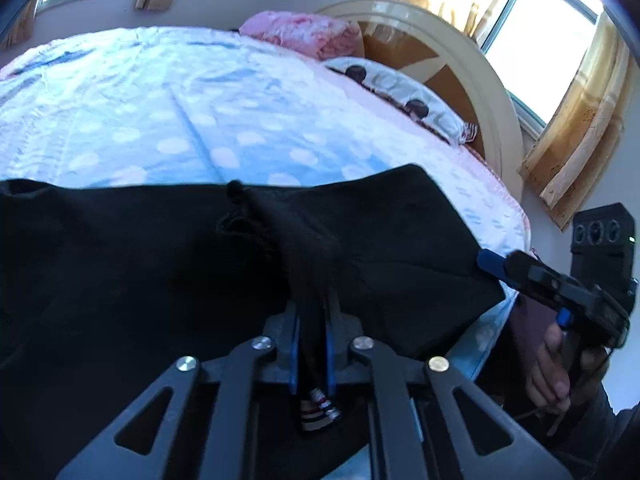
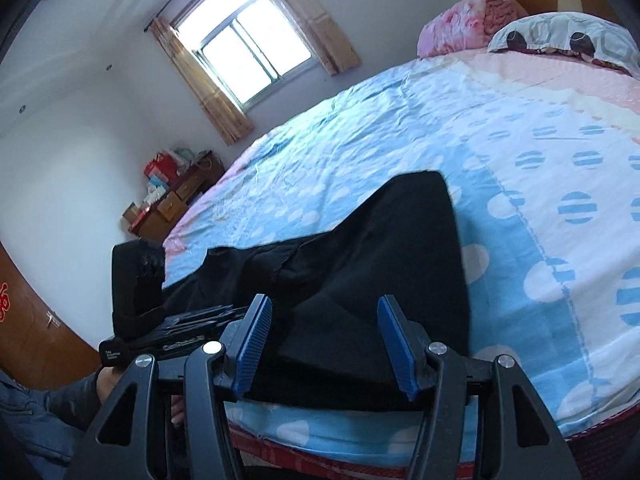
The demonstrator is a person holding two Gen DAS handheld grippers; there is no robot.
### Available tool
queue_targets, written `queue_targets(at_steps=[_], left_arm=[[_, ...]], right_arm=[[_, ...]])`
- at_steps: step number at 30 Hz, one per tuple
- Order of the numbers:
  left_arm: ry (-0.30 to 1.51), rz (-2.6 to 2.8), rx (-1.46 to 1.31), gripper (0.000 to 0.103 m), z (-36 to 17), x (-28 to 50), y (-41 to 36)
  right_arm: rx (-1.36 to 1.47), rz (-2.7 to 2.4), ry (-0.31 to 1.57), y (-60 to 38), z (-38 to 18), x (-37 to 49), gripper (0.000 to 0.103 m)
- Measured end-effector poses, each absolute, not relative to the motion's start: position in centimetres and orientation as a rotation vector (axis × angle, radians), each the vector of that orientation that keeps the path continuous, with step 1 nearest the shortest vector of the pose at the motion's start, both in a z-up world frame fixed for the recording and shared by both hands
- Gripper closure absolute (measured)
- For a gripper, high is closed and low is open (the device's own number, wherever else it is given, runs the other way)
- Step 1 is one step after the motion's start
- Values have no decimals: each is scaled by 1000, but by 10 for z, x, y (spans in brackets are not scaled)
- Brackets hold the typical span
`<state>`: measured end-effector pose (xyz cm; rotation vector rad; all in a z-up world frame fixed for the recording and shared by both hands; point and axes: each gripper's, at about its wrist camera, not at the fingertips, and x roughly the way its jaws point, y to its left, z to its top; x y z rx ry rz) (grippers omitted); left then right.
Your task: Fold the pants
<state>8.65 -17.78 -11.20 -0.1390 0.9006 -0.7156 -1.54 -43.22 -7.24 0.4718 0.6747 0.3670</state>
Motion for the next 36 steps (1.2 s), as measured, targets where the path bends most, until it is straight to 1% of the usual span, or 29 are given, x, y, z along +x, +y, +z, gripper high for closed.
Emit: queue_targets(at_steps=[6,10,14,18,23,25,28,33,36], left_arm=[[887,-656,-188,94,-106,79,-130],[912,-614,-199,94,-113,73,-98],[927,-604,-191,94,-124,67,-87],[908,-603,-152,94,-126,69,-93],[910,-627,-132,93,-132,75,-97],[900,-627,-118,93,-132,75,-97],[896,-633,-133,93,-130,74,-95],[878,-634,-109,93,-126,78,-98],[883,-642,-101,93,-126,77,-96]], right_arm=[[497,356,633,-440,-71,-20,46],[494,352,655,-438,-76,-17,46],[449,336,697,-429,-82,-12,46],[372,310,729,-414,-83,-8,46],[102,183,796,-385,-92,-4,46],[49,169,811,-380,-95,-4,46],[123,205,812,-387,-88,-4,46],[285,277,731,-396,-61,0,46],[319,379,763,-385,-60,6,46]])
